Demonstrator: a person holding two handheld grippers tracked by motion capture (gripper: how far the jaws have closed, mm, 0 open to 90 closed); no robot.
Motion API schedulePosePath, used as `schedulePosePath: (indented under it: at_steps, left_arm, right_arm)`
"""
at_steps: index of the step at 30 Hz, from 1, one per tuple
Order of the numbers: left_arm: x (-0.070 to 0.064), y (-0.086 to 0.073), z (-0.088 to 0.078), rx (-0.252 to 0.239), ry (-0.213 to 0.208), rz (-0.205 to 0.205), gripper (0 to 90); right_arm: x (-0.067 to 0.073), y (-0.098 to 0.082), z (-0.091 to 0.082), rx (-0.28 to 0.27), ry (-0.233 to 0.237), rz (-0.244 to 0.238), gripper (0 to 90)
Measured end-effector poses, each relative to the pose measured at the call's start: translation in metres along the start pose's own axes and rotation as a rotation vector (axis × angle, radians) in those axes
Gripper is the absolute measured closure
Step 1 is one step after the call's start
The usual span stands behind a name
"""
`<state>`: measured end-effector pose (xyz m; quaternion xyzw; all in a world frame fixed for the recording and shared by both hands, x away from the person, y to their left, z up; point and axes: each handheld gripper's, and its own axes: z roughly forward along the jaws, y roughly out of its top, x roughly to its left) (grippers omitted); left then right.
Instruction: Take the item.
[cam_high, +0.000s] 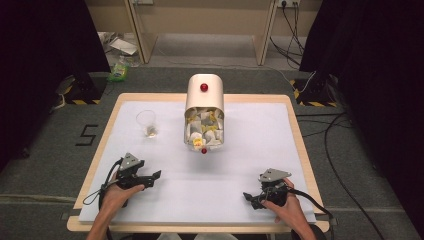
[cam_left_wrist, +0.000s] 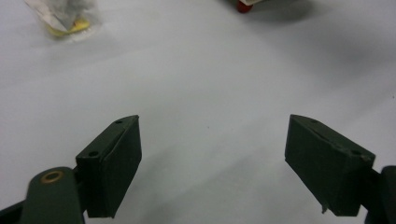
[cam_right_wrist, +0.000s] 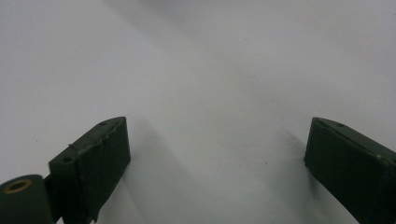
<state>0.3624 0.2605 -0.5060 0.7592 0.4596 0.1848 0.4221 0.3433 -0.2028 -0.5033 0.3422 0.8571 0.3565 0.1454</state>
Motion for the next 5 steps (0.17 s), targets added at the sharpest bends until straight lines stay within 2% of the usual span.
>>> schedulePosePath:
  at_steps: [2,5]
  left_arm:
    - [-0.0002,-0.0012,0.0002,0.004,0.009,0.016,18.3]
    - [-0.0014,-0.002,0.0004,0.047,0.005,0.023,18.3]
  right_arm:
    - [0.0,0.0,0.0,0.0,0.0,0.0,7.5]
    - [-0.0002,0.0,0.0,-0.001,0.0,-0.003,7.6]
